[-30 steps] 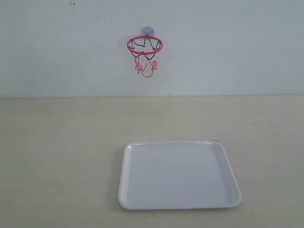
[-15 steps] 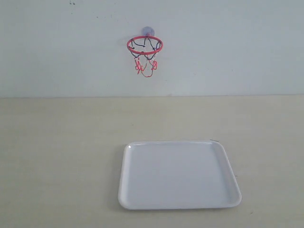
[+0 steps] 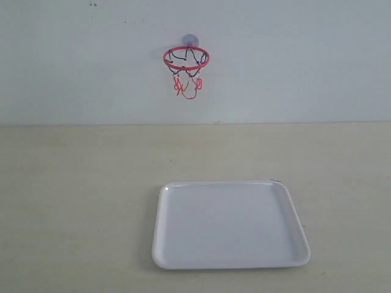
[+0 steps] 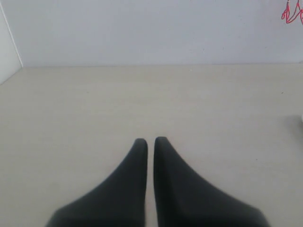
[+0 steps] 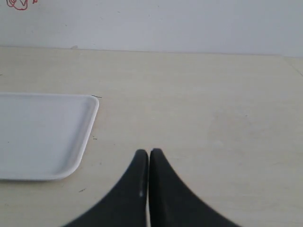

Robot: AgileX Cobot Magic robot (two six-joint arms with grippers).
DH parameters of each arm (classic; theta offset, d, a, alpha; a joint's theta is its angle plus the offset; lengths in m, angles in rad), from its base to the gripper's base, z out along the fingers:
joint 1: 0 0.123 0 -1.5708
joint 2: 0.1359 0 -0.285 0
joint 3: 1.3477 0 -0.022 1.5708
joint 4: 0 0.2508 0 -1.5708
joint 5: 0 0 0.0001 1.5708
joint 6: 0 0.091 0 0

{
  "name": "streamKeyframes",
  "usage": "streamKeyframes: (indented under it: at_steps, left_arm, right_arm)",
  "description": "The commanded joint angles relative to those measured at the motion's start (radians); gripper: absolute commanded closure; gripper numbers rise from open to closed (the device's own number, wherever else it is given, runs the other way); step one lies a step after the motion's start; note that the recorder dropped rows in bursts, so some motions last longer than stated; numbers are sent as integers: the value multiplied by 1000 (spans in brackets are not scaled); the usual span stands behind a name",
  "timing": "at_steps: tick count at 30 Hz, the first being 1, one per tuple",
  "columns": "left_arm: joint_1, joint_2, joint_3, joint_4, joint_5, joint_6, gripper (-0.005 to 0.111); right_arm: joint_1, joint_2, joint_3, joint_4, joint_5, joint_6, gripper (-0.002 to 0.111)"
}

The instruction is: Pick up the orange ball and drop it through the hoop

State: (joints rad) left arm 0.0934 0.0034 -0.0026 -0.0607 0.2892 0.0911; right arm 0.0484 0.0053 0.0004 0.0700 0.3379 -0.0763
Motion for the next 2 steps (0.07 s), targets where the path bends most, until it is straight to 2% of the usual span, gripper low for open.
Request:
streamKeyframes:
  at_steps: [1, 2]
  left_arm:
    - [4, -3, 3, -2, -3, 2, 103]
    - [4, -3, 3, -2, -3, 2, 103]
  right_arm:
    - [-6, -5, 0, 4, -4, -3, 108]
    - [-6, -5, 0, 4, -4, -3, 108]
